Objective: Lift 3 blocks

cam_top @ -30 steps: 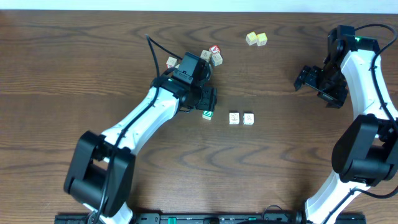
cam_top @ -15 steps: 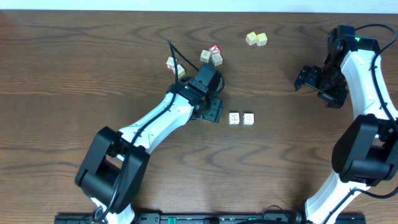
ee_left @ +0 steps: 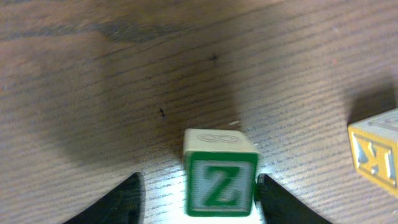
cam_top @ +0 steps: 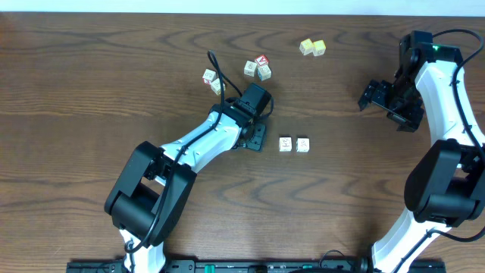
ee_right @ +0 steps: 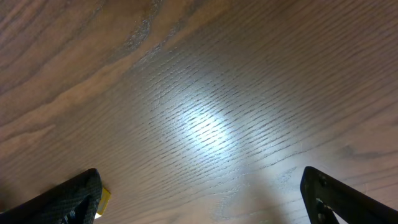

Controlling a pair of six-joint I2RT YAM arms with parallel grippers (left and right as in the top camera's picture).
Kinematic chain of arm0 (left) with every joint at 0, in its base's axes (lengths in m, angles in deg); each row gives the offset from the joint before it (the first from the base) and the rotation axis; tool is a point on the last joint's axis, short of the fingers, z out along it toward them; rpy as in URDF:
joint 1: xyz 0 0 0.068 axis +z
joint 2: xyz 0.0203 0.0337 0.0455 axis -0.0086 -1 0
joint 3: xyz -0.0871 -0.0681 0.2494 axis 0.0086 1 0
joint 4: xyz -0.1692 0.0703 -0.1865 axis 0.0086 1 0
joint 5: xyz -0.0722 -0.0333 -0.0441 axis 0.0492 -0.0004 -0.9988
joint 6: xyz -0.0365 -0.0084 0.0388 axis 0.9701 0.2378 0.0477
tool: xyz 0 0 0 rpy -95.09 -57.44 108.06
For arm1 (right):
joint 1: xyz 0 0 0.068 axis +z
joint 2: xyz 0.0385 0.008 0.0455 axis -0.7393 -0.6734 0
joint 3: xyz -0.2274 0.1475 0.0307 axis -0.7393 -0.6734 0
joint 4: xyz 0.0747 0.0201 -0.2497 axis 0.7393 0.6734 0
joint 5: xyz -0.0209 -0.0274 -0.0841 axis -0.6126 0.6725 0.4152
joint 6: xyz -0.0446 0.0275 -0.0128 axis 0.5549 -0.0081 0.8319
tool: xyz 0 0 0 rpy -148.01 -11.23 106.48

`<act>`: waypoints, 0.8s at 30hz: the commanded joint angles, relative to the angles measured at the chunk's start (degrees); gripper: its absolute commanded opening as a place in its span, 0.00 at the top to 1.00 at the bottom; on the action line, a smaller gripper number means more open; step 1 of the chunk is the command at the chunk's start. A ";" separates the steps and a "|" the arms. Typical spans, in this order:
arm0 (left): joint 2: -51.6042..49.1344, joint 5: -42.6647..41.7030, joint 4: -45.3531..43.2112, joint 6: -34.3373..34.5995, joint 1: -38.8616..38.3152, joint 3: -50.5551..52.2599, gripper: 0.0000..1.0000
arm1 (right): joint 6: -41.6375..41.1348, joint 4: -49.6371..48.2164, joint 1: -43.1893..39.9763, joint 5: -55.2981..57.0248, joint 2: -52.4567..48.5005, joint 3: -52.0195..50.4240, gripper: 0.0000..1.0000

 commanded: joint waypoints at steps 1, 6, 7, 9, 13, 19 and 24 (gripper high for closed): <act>-0.57 -1.51 -0.17 0.37 -0.17 0.46 0.50 | -0.83 0.00 -0.11 0.33 1.86 0.85 0.01; -0.57 -4.81 -0.15 0.39 -0.11 0.46 0.63 | -0.83 0.00 -0.11 0.33 1.86 0.85 0.01; -0.57 -5.25 -0.15 0.42 -0.11 0.44 0.66 | -0.83 0.00 -0.11 0.33 1.86 0.85 0.01; -0.46 -6.43 -0.13 0.44 -0.11 0.44 0.66 | -0.83 0.00 -0.11 0.35 1.86 0.85 0.01; -0.04 -7.74 -0.11 0.83 -0.04 0.44 0.66 | -0.83 0.00 -0.11 0.33 1.86 0.85 0.01; 1.44 -14.16 -0.13 1.92 1.90 0.33 0.66 | -0.83 0.00 -0.11 0.33 1.86 0.85 0.01; 2.23 -25.09 -0.13 4.79 6.40 0.33 0.66 | -0.83 0.00 -0.11 0.33 1.86 0.85 0.01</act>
